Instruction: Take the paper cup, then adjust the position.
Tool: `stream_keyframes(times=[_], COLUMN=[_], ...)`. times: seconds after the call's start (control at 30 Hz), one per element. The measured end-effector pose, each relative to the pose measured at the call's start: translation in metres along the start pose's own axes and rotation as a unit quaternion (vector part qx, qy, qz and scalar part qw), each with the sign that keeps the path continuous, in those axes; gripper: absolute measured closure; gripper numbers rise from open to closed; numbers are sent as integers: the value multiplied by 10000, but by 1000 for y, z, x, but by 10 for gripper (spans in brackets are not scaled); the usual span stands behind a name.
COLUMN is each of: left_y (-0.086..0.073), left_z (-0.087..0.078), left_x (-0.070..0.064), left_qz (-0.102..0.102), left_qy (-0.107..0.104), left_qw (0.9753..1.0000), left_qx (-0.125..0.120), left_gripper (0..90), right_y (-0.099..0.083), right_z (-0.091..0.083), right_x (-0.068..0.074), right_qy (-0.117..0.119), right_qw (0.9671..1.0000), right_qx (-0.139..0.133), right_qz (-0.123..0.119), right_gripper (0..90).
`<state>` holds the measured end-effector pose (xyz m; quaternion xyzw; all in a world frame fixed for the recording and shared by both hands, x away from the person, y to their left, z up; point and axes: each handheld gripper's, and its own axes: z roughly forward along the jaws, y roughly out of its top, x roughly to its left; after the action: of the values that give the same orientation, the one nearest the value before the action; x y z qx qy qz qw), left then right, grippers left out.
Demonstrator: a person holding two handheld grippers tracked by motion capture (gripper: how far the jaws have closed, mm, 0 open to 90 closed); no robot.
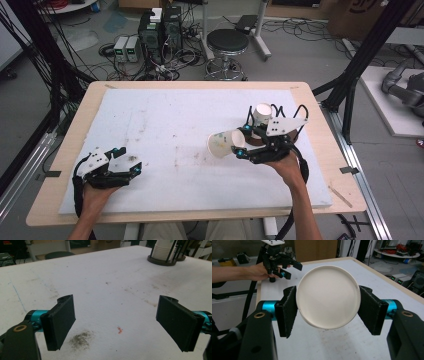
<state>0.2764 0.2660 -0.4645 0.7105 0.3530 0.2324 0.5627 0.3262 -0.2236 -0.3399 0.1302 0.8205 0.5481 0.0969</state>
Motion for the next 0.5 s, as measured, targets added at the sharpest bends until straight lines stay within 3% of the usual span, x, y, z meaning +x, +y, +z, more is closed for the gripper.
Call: stream_keyframes(times=[0.5], left_y=[0], left_z=[0], left_x=[2], left_qz=[-111], left_qy=[-33], left_qw=[9999], left_qx=[4], left_gripper=[156], right_y=[-7], right_z=[8], right_x=[-3], right_qy=[119], right_qw=[9999], right_qx=[64], right_qz=[50], right_gripper=[368])
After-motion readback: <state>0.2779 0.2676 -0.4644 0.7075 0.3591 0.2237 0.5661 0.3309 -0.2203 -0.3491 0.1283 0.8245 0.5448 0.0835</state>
